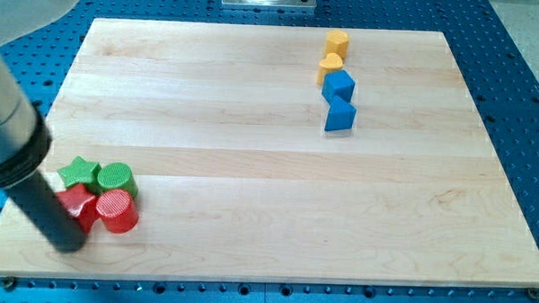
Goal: Move the red and green star towards the top left
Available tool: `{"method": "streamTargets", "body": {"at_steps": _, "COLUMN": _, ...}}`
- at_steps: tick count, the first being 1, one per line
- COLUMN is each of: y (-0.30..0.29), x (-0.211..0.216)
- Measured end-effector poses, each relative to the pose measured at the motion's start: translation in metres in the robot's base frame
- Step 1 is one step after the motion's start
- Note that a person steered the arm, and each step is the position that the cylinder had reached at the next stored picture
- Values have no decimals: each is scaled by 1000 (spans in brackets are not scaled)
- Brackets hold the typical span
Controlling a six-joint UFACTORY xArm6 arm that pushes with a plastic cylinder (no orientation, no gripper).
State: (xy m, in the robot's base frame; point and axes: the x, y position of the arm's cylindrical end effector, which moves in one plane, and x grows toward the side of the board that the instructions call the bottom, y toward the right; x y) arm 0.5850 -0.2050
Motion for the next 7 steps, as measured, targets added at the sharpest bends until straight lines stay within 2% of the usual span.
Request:
{"method": "streamTargets", "body": {"at_steps": 2, "y": 2, "x": -16}}
{"method": "streamTargets", "body": {"at_steps": 6, "y": -17, "x": -123}}
{"method": "streamTargets", "body": {"at_steps": 7, "y": -21, "x": -132}}
